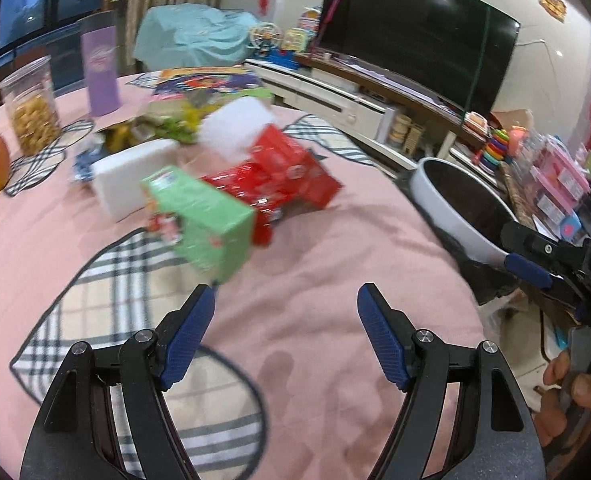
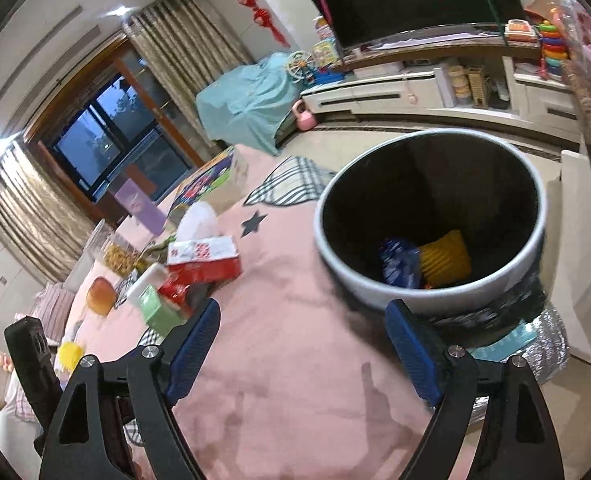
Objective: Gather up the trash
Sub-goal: 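Move both open tools back toward the table clutter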
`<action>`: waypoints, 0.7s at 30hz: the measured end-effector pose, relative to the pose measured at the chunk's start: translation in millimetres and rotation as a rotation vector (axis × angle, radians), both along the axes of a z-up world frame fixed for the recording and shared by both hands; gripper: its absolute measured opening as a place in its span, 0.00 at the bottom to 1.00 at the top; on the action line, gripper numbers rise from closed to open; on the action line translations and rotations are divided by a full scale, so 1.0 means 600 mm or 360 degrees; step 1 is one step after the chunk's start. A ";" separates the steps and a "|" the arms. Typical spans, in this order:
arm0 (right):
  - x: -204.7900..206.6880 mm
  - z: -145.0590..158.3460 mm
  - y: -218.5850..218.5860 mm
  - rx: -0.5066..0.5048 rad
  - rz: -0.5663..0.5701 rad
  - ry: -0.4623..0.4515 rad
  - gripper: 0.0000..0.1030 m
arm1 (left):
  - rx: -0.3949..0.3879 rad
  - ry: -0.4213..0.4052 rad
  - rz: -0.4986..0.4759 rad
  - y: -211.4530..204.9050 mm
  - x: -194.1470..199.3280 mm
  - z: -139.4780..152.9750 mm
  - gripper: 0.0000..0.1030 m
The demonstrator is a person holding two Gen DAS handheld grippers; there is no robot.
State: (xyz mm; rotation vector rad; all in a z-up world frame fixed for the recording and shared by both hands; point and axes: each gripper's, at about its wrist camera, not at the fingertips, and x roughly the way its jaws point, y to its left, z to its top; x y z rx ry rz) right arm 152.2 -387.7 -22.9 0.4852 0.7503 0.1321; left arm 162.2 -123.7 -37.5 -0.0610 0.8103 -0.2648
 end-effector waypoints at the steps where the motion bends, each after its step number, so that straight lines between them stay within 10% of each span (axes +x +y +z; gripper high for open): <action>1: 0.000 -0.001 0.006 0.0001 0.0011 0.0002 0.84 | 0.0000 0.0001 0.0019 0.009 -0.001 -0.001 0.73; 21: 0.018 -0.036 0.103 0.0034 0.0186 0.0065 0.85 | -0.0032 0.0072 0.0183 0.066 0.053 -0.030 0.74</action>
